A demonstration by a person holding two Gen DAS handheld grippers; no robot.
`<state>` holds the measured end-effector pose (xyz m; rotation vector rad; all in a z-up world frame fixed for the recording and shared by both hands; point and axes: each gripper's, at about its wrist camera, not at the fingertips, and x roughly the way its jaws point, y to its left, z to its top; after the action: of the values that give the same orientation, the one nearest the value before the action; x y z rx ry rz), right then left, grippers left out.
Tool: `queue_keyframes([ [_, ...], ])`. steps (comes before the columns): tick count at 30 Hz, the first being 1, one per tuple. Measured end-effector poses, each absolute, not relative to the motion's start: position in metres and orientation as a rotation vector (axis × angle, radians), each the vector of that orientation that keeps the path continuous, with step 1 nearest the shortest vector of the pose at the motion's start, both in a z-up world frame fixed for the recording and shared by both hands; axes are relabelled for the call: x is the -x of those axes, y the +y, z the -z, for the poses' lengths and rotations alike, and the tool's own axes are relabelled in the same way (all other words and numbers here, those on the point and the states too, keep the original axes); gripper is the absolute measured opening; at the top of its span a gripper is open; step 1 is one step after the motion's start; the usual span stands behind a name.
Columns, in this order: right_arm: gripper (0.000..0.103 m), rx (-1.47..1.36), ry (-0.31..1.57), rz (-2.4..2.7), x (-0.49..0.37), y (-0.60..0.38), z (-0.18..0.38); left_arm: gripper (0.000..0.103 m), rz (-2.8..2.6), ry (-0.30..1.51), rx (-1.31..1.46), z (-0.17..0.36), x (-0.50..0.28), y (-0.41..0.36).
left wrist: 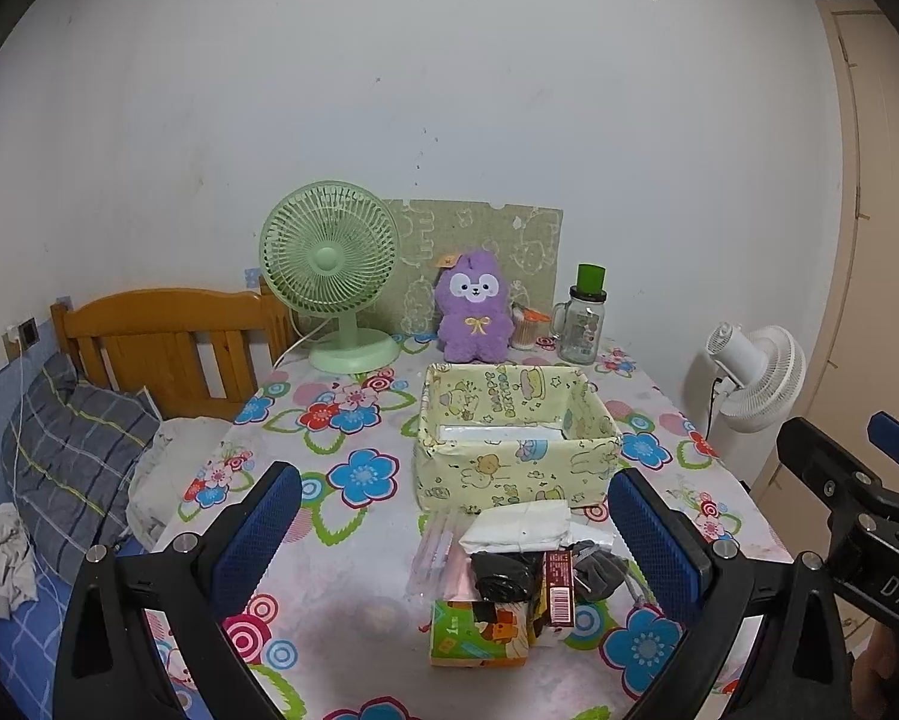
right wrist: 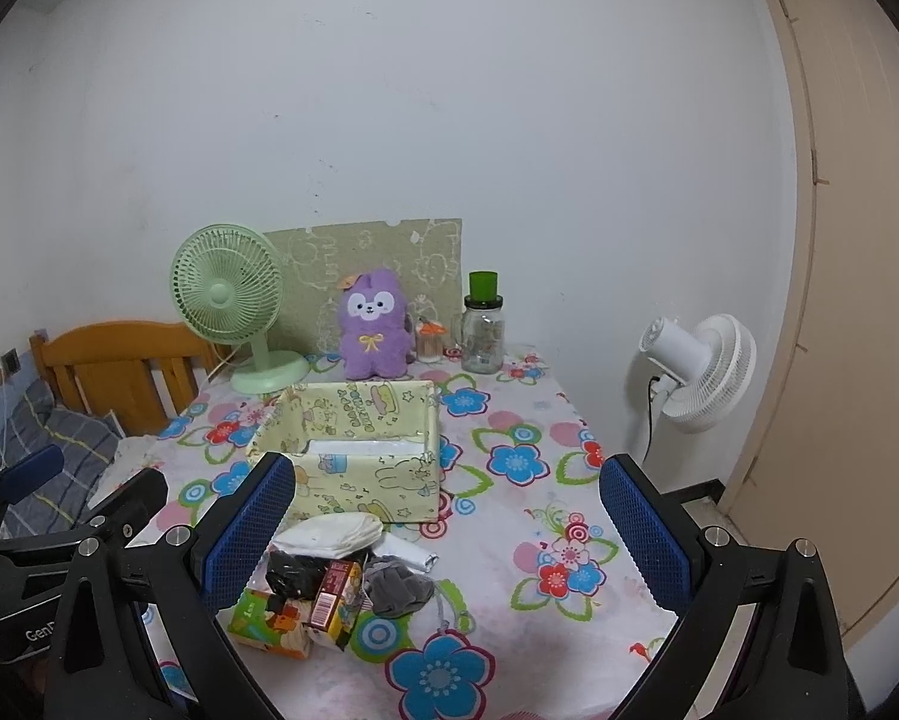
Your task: Organize soft objects
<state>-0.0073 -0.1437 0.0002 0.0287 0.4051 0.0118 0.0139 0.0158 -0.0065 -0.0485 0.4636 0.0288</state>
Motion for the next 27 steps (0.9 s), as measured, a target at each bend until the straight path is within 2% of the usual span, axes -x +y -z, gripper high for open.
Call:
queue_keyframes([
  [27, 0.102, -0.043, 0.410, -0.010, 0.0042, -0.1460, 0.0015, 0.102, -0.029, 0.460, 0.041, 0.0086, -0.0146, 0.0125],
])
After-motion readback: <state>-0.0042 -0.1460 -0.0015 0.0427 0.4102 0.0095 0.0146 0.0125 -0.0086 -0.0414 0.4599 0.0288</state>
